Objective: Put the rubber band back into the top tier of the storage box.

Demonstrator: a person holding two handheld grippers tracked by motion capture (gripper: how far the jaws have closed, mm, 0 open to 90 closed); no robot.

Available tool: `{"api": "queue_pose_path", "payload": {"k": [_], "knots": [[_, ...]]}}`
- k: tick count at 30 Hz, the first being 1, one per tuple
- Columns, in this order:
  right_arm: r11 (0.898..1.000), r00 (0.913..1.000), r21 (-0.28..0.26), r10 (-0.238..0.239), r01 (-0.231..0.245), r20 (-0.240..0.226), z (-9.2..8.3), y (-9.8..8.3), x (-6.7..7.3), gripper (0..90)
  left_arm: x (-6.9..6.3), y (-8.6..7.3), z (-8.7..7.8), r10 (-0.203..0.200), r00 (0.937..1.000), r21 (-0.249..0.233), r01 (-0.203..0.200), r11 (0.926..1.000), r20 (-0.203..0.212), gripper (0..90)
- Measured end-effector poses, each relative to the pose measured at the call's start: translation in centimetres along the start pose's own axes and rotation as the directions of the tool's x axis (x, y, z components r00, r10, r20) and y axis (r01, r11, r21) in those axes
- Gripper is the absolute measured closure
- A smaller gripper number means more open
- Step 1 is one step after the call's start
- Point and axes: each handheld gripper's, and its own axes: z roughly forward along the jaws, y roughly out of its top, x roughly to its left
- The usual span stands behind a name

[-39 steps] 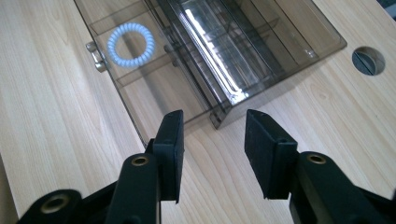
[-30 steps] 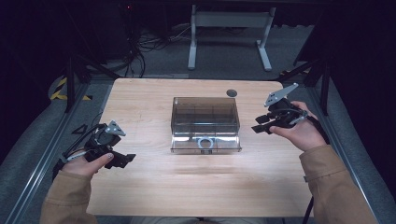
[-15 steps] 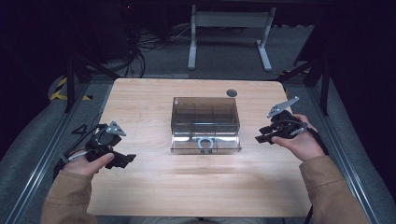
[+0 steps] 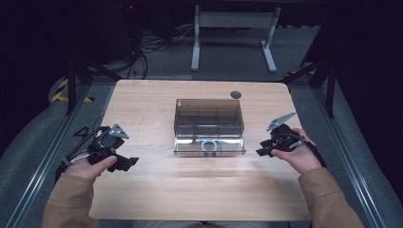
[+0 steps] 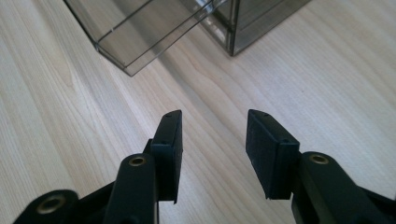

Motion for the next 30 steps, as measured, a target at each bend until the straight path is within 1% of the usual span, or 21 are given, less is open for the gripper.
{"api": "queue_pose_path", "payload": {"k": [6,11,15,21,23,25,27,30], "knots": [[1.000,0.9999,0.004,0.009,-0.009,-0.011,1.1,-0.8,0.4,57.1,-0.1,0.1,0.1,0.001,1.0000,0.002,-0.001,1.0000,0.001,19.6],[1.000,0.9995,-0.009,0.022,-0.022,-0.024,2.1,-1.4,0.8,57.1,-0.1,0.1,0.2,-0.001,1.0000,0.006,0.001,1.0000,0.000,19.6],[1.000,0.9992,-0.010,0.024,-0.025,-0.031,2.9,-1.8,1.3,57.1,0.0,0.0,0.3,-0.003,1.0000,0.009,0.003,1.0000,0.001,19.6],[1.000,0.9995,-0.006,0.020,-0.020,-0.026,3.7,-2.4,1.8,57.1,0.0,0.1,0.4,0.000,1.0000,0.012,0.000,0.9999,0.001,19.6],[1.000,0.9993,-0.007,0.020,-0.020,-0.032,4.0,-2.7,2.0,57.1,-0.1,0.1,0.4,0.000,1.0000,0.015,0.000,0.9999,0.001,19.6],[1.000,0.9996,0.003,0.017,-0.017,-0.020,4.4,-2.8,2.1,57.1,-0.1,0.1,0.5,0.001,1.0000,0.016,-0.001,0.9999,0.002,19.6],[1.000,1.0000,0.020,0.008,-0.008,0.001,4.8,-2.9,2.3,57.1,-0.1,0.1,0.5,0.003,1.0000,0.020,-0.003,0.9998,0.002,19.7],[1.000,1.0000,0.006,-0.001,0.001,0.001,5.0,-2.9,2.6,57.0,-0.1,0.2,0.7,0.005,1.0000,0.021,-0.005,0.9998,0.003,19.6]]}}
